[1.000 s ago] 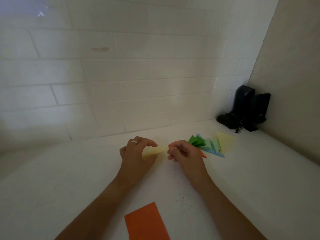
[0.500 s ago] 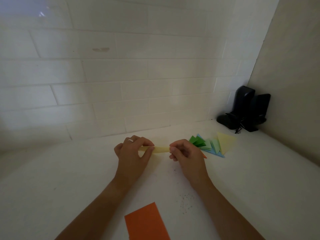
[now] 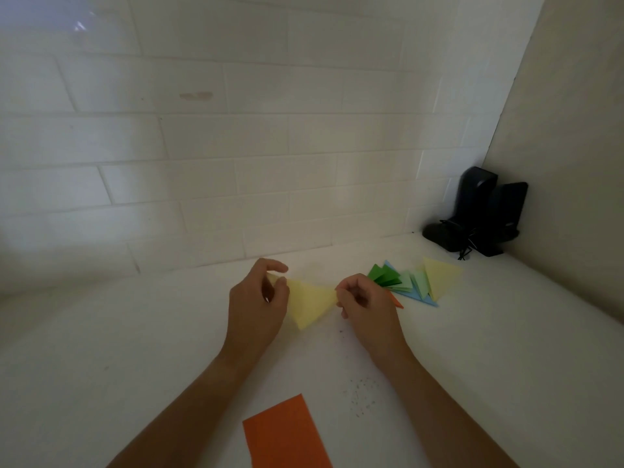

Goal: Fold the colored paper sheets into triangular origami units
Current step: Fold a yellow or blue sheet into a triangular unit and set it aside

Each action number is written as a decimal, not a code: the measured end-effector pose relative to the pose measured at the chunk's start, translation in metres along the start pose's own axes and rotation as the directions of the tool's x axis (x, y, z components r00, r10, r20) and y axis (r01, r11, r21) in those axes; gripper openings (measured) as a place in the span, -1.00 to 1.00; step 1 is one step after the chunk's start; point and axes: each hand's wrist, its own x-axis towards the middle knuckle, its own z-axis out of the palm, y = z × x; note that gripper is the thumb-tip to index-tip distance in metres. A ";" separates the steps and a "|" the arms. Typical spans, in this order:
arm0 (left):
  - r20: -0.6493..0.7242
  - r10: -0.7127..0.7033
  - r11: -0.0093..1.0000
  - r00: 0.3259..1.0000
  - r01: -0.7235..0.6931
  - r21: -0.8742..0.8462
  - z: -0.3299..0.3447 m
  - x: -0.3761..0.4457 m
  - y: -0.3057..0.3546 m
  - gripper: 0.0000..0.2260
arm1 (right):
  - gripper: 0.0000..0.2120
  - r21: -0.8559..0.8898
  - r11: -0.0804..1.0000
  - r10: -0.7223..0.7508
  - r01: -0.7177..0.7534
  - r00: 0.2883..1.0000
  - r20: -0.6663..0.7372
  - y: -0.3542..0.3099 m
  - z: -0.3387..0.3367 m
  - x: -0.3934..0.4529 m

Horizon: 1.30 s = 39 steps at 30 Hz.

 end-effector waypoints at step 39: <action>0.244 0.146 0.973 0.959 -0.184 0.140 0.009 -0.001 -0.007 -0.96 | -0.86 -0.167 0.939 -0.264 0.301 0.941 0.211 0.000 0.008 -0.001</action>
